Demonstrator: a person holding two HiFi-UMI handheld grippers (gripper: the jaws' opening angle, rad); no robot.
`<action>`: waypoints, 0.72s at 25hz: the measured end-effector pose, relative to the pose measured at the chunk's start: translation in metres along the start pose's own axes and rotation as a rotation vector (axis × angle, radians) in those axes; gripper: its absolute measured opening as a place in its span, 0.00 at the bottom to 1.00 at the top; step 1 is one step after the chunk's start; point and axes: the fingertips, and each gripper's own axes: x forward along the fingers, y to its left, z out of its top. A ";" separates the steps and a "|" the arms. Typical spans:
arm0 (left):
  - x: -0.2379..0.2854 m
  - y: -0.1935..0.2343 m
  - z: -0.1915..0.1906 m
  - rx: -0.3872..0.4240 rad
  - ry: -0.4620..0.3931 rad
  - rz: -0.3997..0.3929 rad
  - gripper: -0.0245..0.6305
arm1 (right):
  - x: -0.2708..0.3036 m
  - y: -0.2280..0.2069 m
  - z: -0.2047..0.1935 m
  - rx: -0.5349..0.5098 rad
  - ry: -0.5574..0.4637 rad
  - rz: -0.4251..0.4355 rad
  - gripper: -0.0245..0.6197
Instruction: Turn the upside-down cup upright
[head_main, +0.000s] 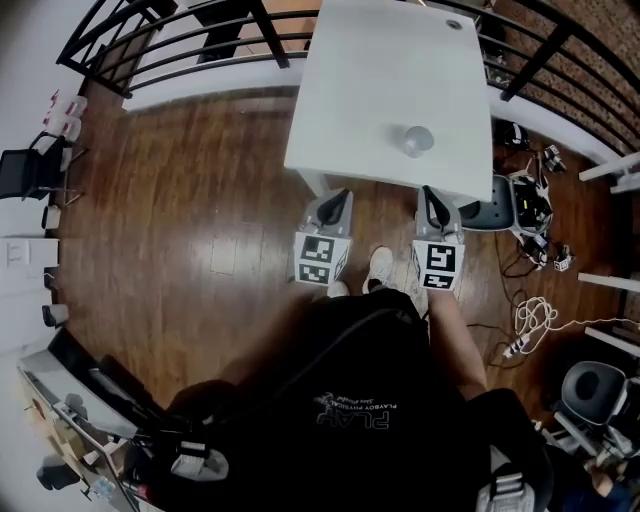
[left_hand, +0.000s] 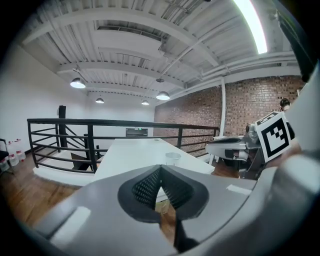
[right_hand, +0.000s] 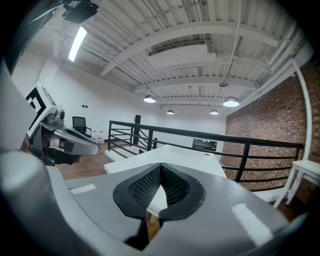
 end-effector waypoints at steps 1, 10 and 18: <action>-0.007 0.001 -0.004 -0.002 -0.001 -0.003 0.04 | -0.005 0.007 0.000 0.002 0.002 -0.005 0.06; -0.066 -0.007 -0.012 0.009 -0.046 -0.056 0.04 | -0.057 0.054 0.007 -0.001 -0.017 -0.053 0.06; -0.087 -0.026 -0.019 -0.001 -0.052 -0.092 0.04 | -0.092 0.060 0.010 -0.007 -0.019 -0.089 0.06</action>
